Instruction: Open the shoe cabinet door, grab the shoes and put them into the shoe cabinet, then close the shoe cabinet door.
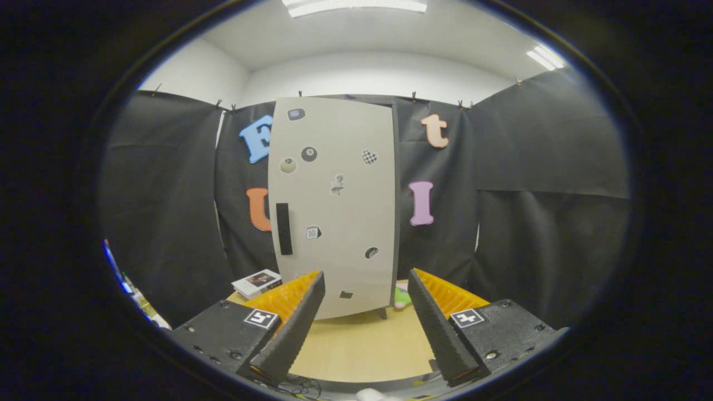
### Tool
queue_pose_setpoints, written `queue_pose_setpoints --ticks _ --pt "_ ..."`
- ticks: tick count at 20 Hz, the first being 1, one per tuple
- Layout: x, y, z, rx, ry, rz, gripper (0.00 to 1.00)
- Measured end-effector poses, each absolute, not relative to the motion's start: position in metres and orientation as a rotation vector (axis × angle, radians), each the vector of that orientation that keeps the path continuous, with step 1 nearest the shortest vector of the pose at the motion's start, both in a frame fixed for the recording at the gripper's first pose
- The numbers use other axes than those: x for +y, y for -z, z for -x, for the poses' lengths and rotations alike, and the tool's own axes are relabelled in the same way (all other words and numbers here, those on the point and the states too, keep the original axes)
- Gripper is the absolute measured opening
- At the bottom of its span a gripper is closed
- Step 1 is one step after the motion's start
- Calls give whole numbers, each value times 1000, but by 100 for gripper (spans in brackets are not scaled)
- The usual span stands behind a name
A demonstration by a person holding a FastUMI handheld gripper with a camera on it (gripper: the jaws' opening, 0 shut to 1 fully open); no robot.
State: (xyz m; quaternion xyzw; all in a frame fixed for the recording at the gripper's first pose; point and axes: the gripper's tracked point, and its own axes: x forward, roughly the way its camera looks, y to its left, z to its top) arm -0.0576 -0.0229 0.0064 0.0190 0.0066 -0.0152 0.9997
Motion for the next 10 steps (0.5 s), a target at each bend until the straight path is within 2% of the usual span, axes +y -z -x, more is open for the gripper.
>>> queue_pose_setpoints --ticks 10 --pt "-24 -4 59 12 40 -45 98"
